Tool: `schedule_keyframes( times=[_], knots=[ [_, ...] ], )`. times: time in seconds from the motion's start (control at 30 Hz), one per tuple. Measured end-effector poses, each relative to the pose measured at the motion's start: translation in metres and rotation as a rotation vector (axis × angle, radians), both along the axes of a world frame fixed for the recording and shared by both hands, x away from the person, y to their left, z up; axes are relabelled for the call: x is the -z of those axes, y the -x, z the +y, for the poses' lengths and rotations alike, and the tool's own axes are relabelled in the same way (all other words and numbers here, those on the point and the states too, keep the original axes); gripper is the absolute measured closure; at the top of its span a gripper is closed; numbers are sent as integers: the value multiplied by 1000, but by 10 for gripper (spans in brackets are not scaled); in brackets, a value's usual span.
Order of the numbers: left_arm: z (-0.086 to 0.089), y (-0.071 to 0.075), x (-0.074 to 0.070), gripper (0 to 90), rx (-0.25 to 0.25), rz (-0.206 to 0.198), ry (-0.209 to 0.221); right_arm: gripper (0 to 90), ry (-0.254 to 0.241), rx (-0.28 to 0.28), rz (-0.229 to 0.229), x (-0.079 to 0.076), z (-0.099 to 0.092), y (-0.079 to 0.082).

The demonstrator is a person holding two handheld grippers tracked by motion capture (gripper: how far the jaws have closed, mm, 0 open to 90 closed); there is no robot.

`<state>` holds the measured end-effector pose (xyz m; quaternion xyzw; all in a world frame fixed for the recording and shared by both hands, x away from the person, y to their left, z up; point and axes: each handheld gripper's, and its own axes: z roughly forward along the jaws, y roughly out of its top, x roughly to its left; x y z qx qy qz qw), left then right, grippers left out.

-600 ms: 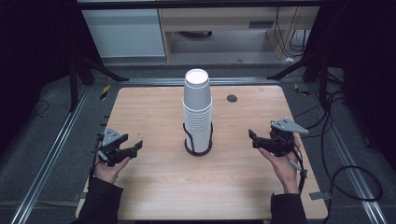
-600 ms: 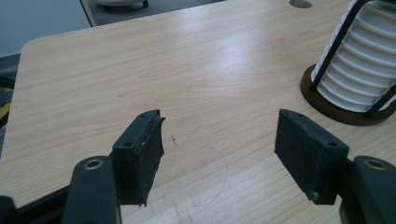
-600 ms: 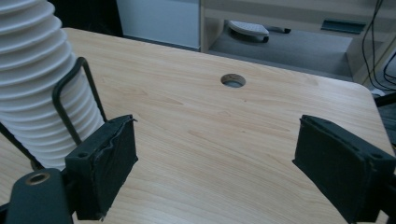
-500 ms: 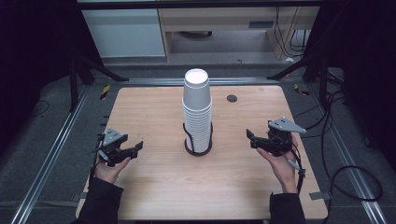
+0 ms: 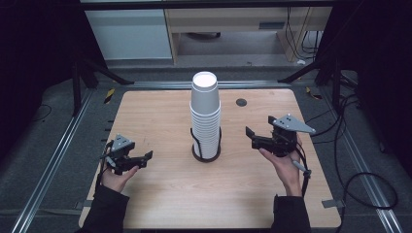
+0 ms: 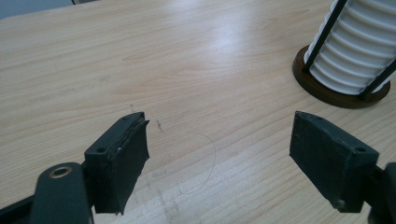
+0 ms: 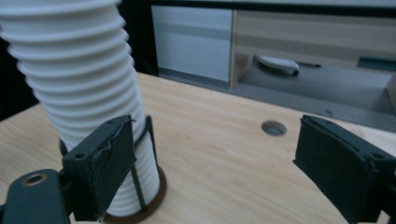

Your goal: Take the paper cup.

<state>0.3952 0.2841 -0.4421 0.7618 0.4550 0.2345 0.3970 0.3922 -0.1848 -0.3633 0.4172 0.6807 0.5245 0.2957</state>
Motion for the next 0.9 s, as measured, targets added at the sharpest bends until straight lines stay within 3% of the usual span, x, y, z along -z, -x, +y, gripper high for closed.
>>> schedule_keyframes(
  times=[0.17, 0.43, 0.9],
  knots=[
    [0, 0, 1, 173, 8, 11, 3, 107, -36, -63, -44, -18, 17, 0],
    [0, -2, 3, 163, 7, 18, 2, 100, -67, -121, -69, -35, 40, -6],
    [-2, -3, 7, 170, 19, 40, -5, 85, -76, -202, -106, -60, 76, -21]
  ],
)
